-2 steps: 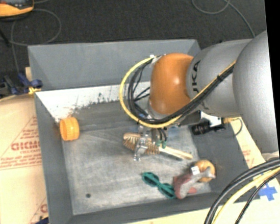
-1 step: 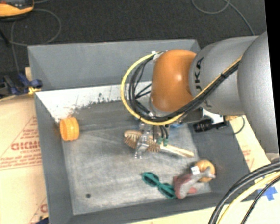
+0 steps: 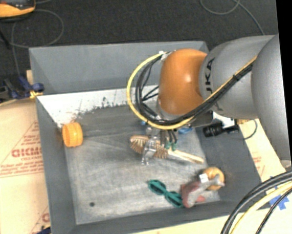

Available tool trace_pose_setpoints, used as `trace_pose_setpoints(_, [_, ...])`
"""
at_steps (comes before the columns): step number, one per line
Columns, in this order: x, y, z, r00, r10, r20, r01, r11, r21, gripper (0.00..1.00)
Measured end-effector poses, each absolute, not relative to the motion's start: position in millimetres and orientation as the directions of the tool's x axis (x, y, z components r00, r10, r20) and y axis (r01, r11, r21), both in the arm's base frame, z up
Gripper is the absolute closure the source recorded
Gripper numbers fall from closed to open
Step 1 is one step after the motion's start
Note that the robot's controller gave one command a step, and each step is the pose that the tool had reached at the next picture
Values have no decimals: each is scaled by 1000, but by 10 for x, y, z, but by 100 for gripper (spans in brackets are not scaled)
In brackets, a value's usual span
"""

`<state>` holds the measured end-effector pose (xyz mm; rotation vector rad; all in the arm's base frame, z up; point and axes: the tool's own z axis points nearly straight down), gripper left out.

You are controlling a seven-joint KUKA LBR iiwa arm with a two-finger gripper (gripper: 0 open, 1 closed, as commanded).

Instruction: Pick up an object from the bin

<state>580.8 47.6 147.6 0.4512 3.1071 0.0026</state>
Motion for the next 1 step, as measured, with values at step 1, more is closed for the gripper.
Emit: trace_pose_setpoints(1, [5809,475,1583,-959,284,-1,284,959,2,100])
